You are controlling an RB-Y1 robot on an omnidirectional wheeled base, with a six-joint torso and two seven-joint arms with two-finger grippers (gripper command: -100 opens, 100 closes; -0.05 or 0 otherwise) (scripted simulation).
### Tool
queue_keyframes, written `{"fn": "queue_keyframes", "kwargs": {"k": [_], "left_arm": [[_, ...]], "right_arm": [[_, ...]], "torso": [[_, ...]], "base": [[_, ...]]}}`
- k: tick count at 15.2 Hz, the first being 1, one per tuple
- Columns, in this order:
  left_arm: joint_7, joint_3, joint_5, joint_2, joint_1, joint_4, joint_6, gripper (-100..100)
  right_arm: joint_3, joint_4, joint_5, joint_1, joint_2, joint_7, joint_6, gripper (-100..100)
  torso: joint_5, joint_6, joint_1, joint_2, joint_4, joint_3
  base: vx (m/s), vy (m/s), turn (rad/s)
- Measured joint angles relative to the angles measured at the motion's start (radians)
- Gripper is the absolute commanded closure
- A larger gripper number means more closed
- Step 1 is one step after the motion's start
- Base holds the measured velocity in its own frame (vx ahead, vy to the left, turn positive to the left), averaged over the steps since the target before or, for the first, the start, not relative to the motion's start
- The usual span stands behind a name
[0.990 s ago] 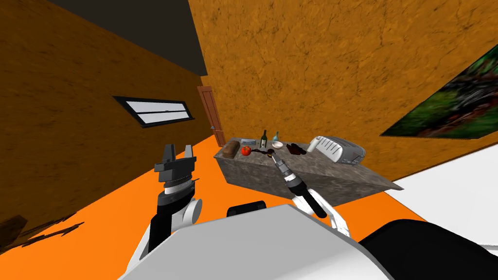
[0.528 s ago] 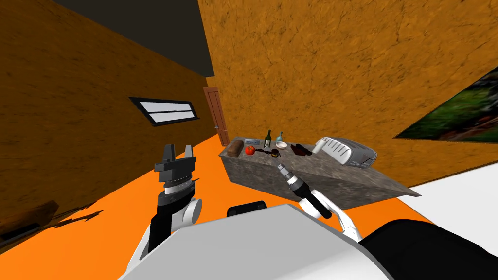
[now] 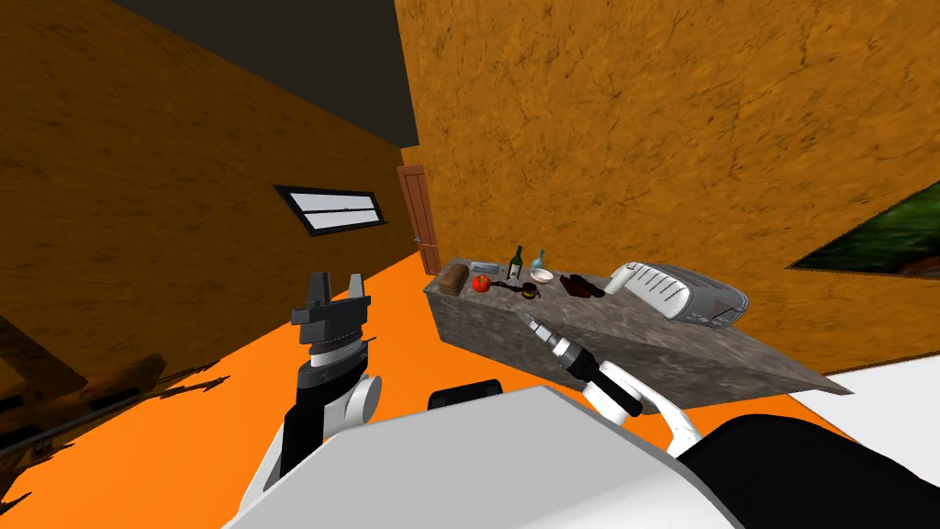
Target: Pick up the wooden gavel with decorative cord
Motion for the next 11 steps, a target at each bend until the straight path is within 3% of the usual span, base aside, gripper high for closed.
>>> {"fn": "queue_keyframes", "kwargs": {"k": [11], "left_arm": [[0.0,0.0,0.0,0.0,0.0,0.0,0.0,0]], "right_arm": [[0.043,0.166,0.012,0.032,-0.243,-0.006,-0.013,-100]], "torso": [[0.0,0.0,0.0,-0.002,0.0,-0.001]], "base": [[0.013,0.065,0.124]]}}
